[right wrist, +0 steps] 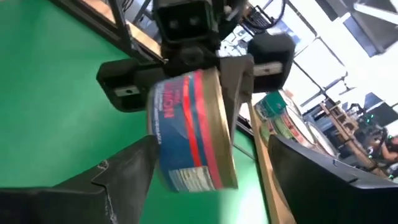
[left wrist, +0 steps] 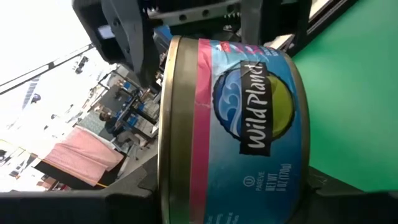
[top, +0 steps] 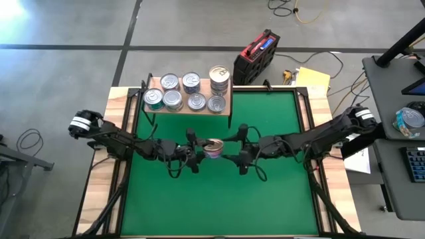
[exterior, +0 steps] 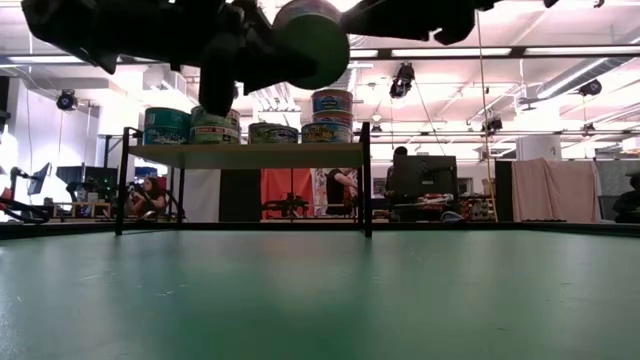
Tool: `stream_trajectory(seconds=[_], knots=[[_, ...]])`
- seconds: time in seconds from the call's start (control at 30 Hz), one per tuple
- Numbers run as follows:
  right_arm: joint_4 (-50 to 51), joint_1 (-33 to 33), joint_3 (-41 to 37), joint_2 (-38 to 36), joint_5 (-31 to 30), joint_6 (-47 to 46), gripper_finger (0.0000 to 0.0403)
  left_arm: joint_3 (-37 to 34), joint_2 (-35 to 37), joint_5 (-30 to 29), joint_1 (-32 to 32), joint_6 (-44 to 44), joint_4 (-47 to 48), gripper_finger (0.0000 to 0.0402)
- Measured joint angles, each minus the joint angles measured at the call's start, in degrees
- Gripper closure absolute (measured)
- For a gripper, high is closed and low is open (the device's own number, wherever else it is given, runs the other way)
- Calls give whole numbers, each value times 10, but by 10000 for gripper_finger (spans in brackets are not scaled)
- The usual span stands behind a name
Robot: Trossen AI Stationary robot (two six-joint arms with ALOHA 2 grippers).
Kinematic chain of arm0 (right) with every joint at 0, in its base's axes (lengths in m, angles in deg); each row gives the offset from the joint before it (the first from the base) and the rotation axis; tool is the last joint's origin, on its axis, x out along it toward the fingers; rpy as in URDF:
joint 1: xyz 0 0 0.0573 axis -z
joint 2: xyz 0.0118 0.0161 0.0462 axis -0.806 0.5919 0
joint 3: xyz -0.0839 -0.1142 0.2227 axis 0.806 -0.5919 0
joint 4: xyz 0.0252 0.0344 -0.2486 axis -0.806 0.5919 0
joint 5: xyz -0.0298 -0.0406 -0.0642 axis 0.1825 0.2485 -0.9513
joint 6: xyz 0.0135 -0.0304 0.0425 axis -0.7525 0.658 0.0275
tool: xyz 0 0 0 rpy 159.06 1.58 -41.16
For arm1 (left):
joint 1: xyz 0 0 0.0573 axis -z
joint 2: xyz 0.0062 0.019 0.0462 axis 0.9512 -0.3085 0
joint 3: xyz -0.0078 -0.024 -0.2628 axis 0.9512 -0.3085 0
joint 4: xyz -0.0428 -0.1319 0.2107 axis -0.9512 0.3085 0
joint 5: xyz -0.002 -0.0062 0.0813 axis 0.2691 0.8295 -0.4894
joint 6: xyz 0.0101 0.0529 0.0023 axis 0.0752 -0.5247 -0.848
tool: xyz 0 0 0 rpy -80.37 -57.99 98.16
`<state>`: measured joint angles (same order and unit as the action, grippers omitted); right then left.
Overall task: Stack canned seafood by type on shelf
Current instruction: Stack the blue tuna can on top of the blue tuna can on the shelf
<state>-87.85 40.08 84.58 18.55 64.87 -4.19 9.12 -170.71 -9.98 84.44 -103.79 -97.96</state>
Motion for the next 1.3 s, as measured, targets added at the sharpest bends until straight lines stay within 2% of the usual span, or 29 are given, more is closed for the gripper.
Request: stream_trajectory(seconds=[0.17,0.43,0.63,0.93,1.03,1.17,1.3], knots=[[54,-2,39,28,0,20,106,-1,0,1,-3,-2,2,234],[126,-1,108,69,0,-1,106,2,0,-1,-5,-1,-2,234],[177,-1,145,86,-2,-10,135,3,0,2,-5,0,0,234],[182,0,150,91,-9,2,220,3,0,0,-5,6,-2,234],[182,0,149,91,-8,3,221,3,0,-1,-5,6,0,230],[187,0,150,92,-6,-6,221,3,0,0,-5,-4,0,204],[199,0,156,89,-16,-6,221,3,0,-43,-4,1,-5,196]])
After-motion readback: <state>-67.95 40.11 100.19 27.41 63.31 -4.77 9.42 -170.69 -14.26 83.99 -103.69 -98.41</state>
